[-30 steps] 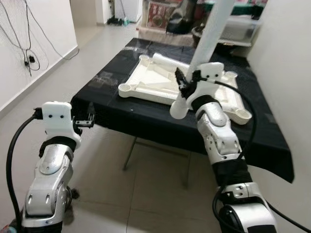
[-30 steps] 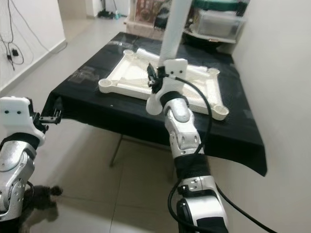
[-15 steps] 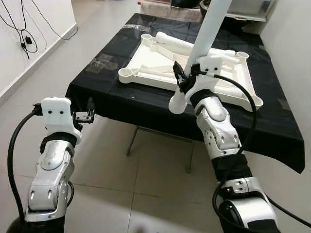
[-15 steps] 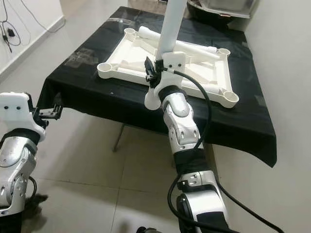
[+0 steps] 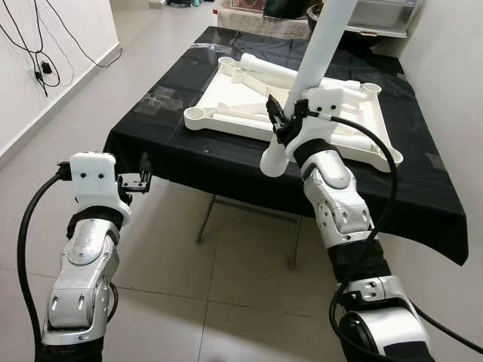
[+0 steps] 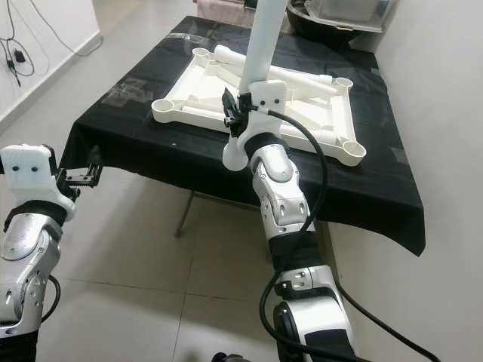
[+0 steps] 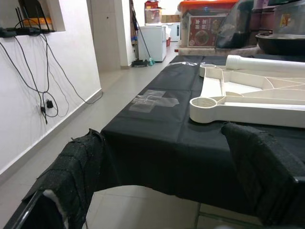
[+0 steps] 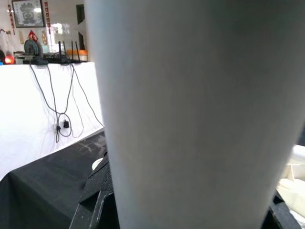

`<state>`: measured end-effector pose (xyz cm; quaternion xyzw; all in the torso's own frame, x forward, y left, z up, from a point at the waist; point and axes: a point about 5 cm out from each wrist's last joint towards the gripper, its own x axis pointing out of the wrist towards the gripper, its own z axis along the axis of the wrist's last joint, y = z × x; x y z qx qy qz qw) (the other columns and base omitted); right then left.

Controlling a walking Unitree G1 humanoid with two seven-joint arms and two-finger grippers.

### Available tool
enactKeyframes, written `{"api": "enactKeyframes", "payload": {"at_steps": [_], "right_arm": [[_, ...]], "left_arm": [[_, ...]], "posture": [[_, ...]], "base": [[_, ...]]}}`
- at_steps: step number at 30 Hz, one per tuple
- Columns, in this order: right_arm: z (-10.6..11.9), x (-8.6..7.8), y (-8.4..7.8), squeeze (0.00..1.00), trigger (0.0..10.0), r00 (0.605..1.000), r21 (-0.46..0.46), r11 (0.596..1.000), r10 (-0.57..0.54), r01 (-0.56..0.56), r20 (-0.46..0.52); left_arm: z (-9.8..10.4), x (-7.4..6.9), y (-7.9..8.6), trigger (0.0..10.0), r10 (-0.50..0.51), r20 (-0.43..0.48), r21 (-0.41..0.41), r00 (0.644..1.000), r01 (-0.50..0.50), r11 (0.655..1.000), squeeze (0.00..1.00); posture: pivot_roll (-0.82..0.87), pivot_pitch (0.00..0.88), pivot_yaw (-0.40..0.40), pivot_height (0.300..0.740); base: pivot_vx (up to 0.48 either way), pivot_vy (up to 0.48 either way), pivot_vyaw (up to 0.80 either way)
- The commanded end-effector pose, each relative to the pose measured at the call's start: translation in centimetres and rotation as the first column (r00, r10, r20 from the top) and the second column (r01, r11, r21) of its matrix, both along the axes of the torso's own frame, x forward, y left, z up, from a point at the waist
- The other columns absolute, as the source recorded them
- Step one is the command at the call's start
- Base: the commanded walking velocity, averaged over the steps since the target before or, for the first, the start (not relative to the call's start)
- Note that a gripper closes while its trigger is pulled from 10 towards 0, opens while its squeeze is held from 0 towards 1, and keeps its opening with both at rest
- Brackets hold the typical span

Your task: Building children table

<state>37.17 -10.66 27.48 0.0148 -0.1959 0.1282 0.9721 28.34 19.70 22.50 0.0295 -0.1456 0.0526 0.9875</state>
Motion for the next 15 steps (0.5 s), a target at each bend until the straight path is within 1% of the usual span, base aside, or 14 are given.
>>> {"api": "enactKeyframes", "payload": {"at_steps": [1,15], "right_arm": [[0.13,-0.24,-0.23,0.0,10.0,1.0,0.014,1.0,-0.001,0.001,0.013],[0.33,-0.31,-0.29,0.0,10.0,1.0,0.023,1.0,0.0,0.0,0.021]], "left_arm": [[-0.22,-0.23,-0.12,10.0,0.003,0.002,0.003,1.0,-0.003,1.0,0.0],[-0.3,-0.3,-0.12,10.0,0.008,0.004,0.0,1.0,-0.008,1.0,0.0]], "posture": [[0.01,0.152,-0.139,0.74],[0.01,0.146,-0.139,0.74]], "base": [[0.0,0.0,0.0],[0.0,0.0,0.0]]}}
